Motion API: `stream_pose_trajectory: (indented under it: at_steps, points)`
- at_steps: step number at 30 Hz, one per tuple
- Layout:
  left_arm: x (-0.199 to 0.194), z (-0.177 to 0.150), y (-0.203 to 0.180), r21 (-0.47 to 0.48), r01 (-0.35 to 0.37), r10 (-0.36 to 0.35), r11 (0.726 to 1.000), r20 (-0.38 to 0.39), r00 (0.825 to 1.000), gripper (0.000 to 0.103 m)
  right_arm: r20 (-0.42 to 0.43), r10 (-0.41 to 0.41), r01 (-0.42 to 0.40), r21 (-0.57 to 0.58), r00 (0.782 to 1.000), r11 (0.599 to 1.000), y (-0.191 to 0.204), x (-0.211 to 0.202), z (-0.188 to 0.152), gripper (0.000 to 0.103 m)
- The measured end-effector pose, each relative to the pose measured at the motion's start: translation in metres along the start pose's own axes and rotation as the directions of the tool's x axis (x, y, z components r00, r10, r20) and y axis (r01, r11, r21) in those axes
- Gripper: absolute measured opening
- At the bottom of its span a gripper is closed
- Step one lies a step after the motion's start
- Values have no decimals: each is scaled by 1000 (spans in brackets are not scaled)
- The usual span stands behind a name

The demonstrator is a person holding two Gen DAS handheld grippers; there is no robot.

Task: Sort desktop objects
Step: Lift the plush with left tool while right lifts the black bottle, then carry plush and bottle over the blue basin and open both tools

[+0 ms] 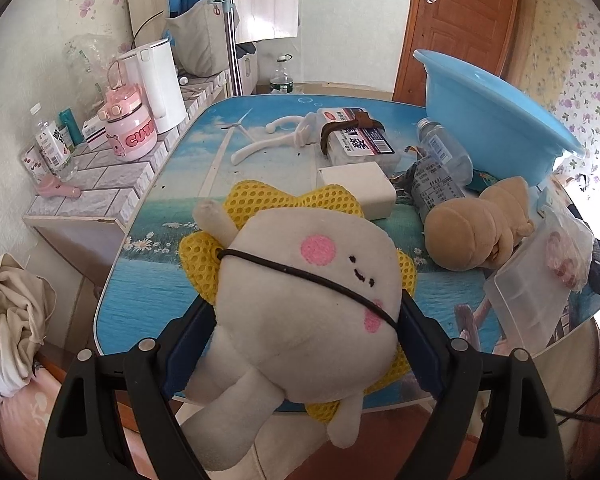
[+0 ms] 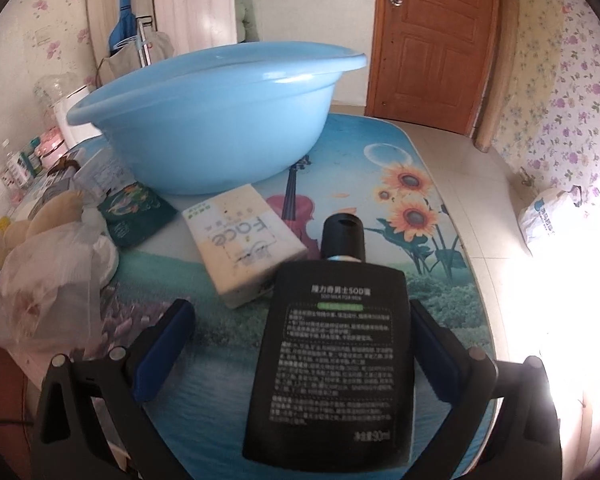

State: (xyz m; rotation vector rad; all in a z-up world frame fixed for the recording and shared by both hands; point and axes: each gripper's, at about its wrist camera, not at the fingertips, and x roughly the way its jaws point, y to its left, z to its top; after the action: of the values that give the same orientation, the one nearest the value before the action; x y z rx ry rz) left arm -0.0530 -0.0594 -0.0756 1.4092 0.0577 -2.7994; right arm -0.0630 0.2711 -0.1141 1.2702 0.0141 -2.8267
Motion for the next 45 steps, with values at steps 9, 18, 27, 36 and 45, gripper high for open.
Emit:
stream_pose_trajectory:
  at_steps: [9,18,27,36,45]
  points:
    - [2,1,0,-3,-2,2,1000,2,1000,86,-8,-27,27,25,1000,999,-1,2,4,103]
    - [0,-2,0,-9,2,-2,1000,0,1000,86,12,-72,71,71,997,995,6,8,11,103]
    - [-4,-2,-3,29,20,-20,999,8,1000,73,-25,-34,35,32,999,999,3,-5,-1,98]
    - [-25,11,-7,19,36,-37,999,60,998,70,-32,-29,31,45,999,998,-3,-18,-3,61]
    - [-63,60,-37,42,122,-128,992,169,977,70,73,-48,44,53,996,998,-3,-58,25,61]
